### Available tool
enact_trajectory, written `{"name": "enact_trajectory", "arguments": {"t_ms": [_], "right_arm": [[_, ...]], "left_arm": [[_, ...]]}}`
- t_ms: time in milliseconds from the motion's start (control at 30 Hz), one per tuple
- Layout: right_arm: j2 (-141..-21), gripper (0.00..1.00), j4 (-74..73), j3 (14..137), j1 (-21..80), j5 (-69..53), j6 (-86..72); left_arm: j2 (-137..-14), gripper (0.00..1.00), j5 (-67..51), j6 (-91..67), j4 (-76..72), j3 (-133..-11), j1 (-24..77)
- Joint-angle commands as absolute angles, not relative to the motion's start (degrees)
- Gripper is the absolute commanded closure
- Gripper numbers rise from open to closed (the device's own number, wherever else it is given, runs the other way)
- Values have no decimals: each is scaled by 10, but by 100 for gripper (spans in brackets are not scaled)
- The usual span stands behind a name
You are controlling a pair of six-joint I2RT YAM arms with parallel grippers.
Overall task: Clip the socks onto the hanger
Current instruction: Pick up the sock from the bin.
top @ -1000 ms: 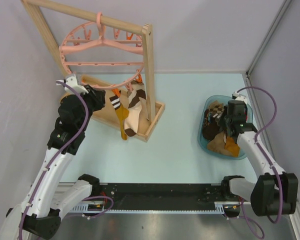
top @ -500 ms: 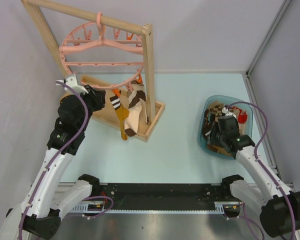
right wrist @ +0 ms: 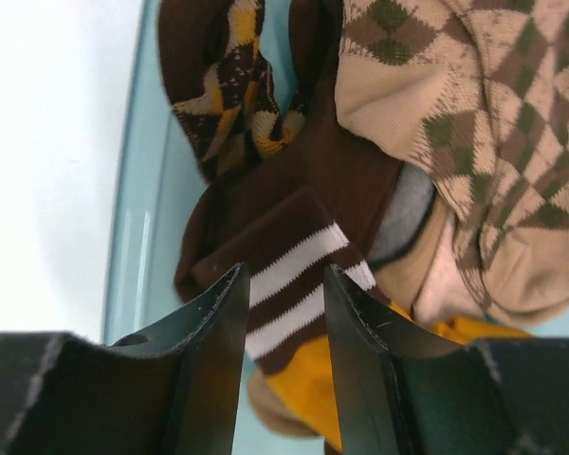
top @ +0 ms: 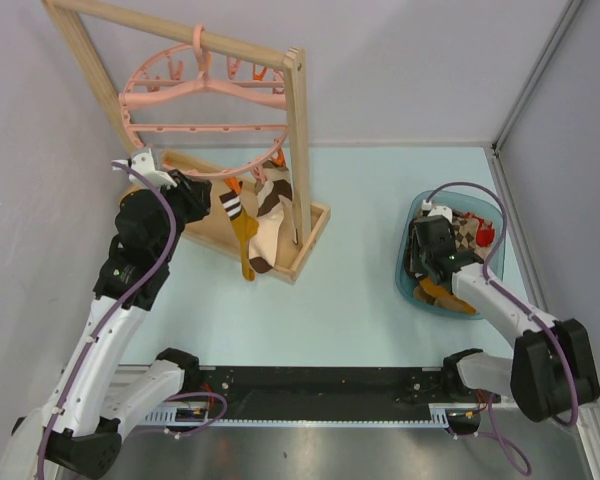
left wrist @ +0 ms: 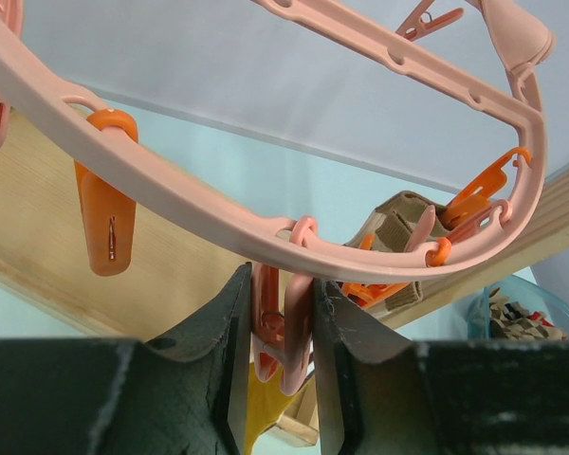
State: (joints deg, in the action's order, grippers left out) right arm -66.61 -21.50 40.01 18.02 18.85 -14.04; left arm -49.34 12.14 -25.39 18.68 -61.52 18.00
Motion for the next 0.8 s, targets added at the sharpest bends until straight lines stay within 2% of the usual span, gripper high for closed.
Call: {"name": "enact_trajectory", "arguments": {"t_ms": [0,133,233,267,367,600,767], "right_arm": [[-722,60,-166,422,184,217,-122],[-744,68,-177,423,185,218,-130],[-721,84,-189,423,186,223,-133],[-712,92,-192,422,186,225,-133],[-669,100,-204,422,185,222,-134],[-586,100,-203,422,185,185,-121],[-506,100,-150,427,194,68,-112]], "left_arm": [[-490,100,133,-249,194,-638,181],[-490,100,134,-247,196,-639,180],[-490,100,133,-247,196,-641,181],[-490,100,132,-248,197,-642,181],[-490,100,129,-249,196,-642,180],[-490,100,122,-253,196,-644,180],[-490,100,121,-250,199,-649,180]]}}
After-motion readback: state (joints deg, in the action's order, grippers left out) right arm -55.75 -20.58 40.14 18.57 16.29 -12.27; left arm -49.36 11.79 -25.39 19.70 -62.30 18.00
